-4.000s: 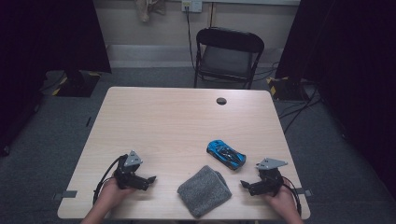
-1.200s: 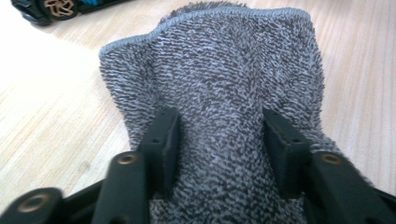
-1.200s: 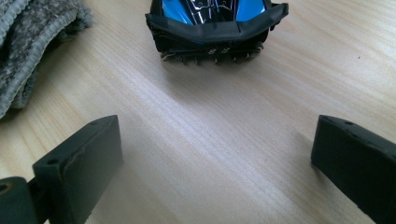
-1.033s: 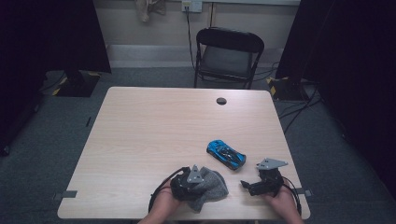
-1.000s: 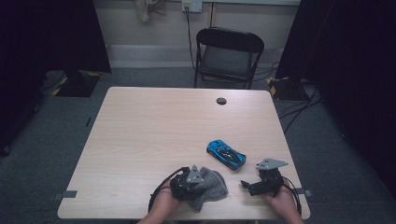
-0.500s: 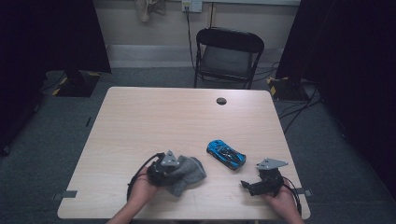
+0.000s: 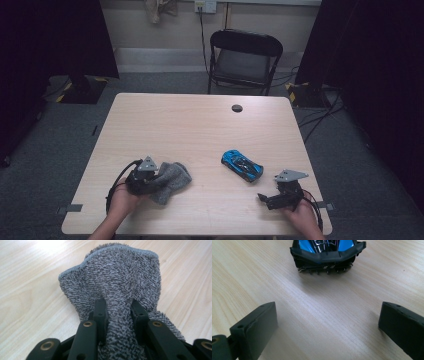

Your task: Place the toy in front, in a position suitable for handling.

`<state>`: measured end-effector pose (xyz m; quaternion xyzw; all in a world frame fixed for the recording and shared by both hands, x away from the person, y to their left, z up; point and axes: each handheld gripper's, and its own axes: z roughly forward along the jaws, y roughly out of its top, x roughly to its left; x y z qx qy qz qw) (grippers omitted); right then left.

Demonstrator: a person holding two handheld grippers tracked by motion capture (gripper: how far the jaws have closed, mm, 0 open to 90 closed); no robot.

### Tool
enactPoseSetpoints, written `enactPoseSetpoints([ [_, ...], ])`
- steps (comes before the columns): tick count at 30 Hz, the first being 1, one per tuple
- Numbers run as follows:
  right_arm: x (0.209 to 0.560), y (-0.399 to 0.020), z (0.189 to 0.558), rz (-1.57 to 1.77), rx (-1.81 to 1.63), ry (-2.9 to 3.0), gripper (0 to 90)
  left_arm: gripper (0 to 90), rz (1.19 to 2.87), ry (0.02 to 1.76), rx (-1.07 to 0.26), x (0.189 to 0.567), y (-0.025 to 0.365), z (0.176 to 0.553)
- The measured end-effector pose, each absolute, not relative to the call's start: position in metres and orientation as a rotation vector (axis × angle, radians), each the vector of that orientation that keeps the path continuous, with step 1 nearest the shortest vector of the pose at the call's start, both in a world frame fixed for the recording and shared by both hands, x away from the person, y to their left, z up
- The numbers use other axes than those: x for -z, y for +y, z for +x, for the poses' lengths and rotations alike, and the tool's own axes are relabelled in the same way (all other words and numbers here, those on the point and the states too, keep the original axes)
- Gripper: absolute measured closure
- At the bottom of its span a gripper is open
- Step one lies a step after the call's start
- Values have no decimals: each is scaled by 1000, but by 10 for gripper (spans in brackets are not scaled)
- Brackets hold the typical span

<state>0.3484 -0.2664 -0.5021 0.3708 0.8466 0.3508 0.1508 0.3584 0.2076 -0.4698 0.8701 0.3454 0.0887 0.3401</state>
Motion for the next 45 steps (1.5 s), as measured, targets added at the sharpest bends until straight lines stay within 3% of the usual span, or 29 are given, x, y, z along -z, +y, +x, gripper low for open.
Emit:
enactPoseSetpoints([
  [3, 502, -266, 348, 1064, -1008, 2431, 16, 667, 2282, 895, -235, 476, 206, 357],
  [5, 502, -266, 348, 1065, -1008, 2431, 16, 485, 2275, 901, -257, 477, 203, 359],
  [7, 502, -266, 348, 1065, -1007, 2431, 16, 438, 2266, 904, -257, 477, 203, 359],
  [8, 502, -267, 348, 1063, -1008, 2432, 16, 346, 2258, 895, -271, 476, 201, 360],
  [11, 502, -267, 348, 1062, -1009, 2433, 17, 279, 2249, 889, -280, 475, 197, 359],
  [19, 502, -268, 347, 1070, -1006, 2429, 20, 245, 2260, 898, -289, 478, 192, 359],
  [25, 495, -270, 347, 1070, -981, 2453, 146, 207, 2261, 899, -303, 483, 191, 360],
  [45, 467, -257, 371, 1083, -1093, 2462, 142, 194, 2256, 887, -305, 489, 192, 359],
])
